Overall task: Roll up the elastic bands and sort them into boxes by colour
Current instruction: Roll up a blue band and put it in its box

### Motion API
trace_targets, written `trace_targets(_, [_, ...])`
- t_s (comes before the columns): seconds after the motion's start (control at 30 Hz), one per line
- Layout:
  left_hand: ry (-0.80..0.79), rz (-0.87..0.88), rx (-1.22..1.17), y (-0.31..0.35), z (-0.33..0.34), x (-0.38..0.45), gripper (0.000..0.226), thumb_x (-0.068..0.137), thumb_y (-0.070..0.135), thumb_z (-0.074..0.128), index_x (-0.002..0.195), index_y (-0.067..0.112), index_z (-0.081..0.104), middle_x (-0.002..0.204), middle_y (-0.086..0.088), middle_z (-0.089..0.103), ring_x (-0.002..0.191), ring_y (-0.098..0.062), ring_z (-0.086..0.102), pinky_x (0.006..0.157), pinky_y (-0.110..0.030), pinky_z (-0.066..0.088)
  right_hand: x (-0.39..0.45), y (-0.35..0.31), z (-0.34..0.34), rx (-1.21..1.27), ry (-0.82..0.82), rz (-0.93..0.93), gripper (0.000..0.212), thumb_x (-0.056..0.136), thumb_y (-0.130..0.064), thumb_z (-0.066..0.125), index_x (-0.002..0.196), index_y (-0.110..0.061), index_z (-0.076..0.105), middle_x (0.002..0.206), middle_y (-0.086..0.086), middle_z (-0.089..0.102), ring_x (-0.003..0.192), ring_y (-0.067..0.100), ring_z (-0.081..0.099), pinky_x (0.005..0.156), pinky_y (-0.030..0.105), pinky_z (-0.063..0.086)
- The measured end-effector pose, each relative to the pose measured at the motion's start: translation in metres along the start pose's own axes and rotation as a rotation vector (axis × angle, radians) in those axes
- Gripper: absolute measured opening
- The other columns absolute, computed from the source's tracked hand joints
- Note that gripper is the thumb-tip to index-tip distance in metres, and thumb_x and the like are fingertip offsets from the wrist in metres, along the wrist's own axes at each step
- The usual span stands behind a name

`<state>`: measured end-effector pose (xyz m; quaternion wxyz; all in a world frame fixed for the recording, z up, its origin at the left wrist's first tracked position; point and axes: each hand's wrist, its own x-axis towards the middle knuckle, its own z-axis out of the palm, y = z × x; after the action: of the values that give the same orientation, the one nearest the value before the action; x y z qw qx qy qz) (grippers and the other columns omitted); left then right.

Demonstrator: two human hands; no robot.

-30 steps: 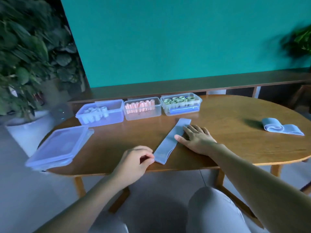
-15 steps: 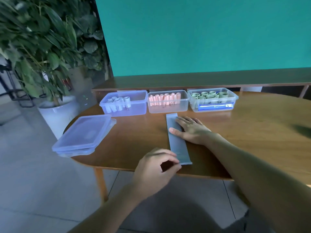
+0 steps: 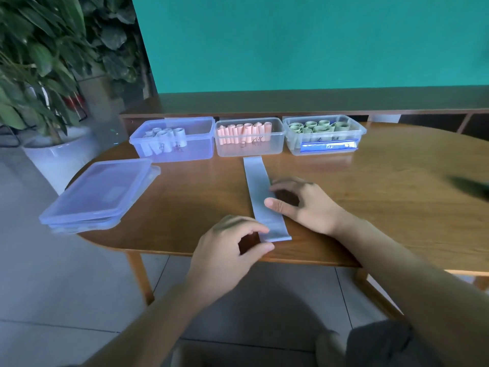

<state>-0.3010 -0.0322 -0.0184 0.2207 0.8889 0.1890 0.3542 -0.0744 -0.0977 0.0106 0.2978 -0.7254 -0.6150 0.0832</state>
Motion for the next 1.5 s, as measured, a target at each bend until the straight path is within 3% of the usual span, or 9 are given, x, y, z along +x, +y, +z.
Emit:
trace_targets(0.13, [-0.039,-0.017,-0.022,-0.002,-0.002,0.003,0.021,0.081,0.047,0.074,0.092,0.029,0.075,0.104,0.021,0.067,0.102,0.000,0.061,0.086,-0.031,0.052,-0.040,-0.012,-0.002,0.177,0.044,-0.135,0.034,0.084,-0.050,0.075,0.107,-0.024,0.076,0.114,-0.013,0.070,0.112,0.006,0.064,0.102,0.033,0.048])
trace_targets(0.3, [-0.043,-0.033,0.001,0.001,-0.003,0.001,0.016,0.082,0.041,0.077,0.090,0.027,0.076,0.103,0.020,0.068,0.100,0.001,0.062,0.083,-0.029,0.055,-0.063,-0.013,-0.005,0.251,-0.005,-0.171,0.021,0.083,-0.039,0.082,0.093,-0.022,0.075,0.100,-0.008,0.071,0.099,0.019,0.068,0.090,0.043,0.053])
trace_targets(0.53, [-0.027,-0.047,0.011,0.007,-0.006,0.000,0.021,0.084,0.043,0.067,0.085,0.026,0.078,0.103,0.020,0.068,0.101,0.000,0.062,0.083,-0.027,0.053,-0.068,-0.012,-0.006,0.217,-0.042,-0.156,0.014,0.088,-0.031,0.077,0.090,-0.017,0.076,0.100,-0.009,0.070,0.100,0.015,0.066,0.090,0.035,0.052])
trace_targets(0.73, [0.008,-0.147,0.042,0.014,-0.004,0.006,0.016,0.084,0.032,0.075,0.084,0.017,0.078,0.099,0.017,0.067,0.094,-0.001,0.062,0.072,-0.005,0.040,-0.062,-0.015,-0.008,0.210,-0.088,0.015,0.013,0.087,-0.036,0.077,0.082,-0.024,0.074,0.115,-0.018,0.061,0.108,0.002,0.059,0.091,0.018,0.042])
trace_targets(0.93, [-0.010,-0.144,0.025,0.017,-0.002,0.007,0.005,0.085,0.024,0.075,0.089,0.024,0.072,0.095,0.019,0.065,0.097,-0.001,0.059,0.079,-0.017,0.050,-0.056,-0.015,-0.012,0.213,-0.117,0.085,0.020,0.084,-0.040,0.078,0.081,-0.021,0.073,0.118,-0.023,0.057,0.104,-0.001,0.057,0.082,0.015,0.042])
trace_targets(1.07, [-0.080,-0.104,-0.014,0.017,-0.006,0.010,0.011,0.088,0.016,0.071,0.090,0.027,0.073,0.092,0.017,0.064,0.096,-0.006,0.057,0.076,-0.020,0.046,-0.054,-0.017,-0.013,0.307,-0.131,0.022,0.008,0.085,-0.024,0.080,0.088,-0.021,0.073,0.117,-0.007,0.061,0.106,0.001,0.057,0.085,0.005,0.037])
trace_targets(1.17, [-0.156,-0.008,0.020,0.011,-0.007,0.012,0.014,0.094,0.013,0.066,0.095,0.024,0.075,0.093,0.015,0.063,0.092,-0.008,0.059,0.074,-0.024,0.047,-0.055,-0.017,-0.013,0.336,-0.160,-0.079,0.008,0.088,-0.018,0.077,0.094,-0.022,0.075,0.116,-0.004,0.063,0.114,0.007,0.058,0.094,0.011,0.040])
trace_targets(1.3, [-0.187,0.074,0.094,0.007,-0.008,0.011,0.013,0.097,0.020,0.062,0.100,0.025,0.073,0.094,0.015,0.060,0.093,-0.005,0.057,0.076,-0.027,0.049,-0.056,-0.015,-0.010,0.231,-0.167,-0.195,0.011,0.094,-0.018,0.071,0.099,-0.027,0.075,0.110,-0.008,0.066,0.113,0.016,0.060,0.098,0.032,0.046])
trace_targets(1.5, [-0.165,0.023,0.088,0.011,-0.009,0.016,0.003,0.087,0.029,0.075,0.088,0.026,0.076,0.085,0.017,0.060,0.084,-0.005,0.058,0.070,-0.007,0.038,-0.056,-0.014,-0.008,0.195,-0.166,-0.160,0.008,0.090,-0.028,0.075,0.097,-0.033,0.076,0.115,-0.012,0.061,0.116,0.011,0.058,0.101,0.034,0.045])
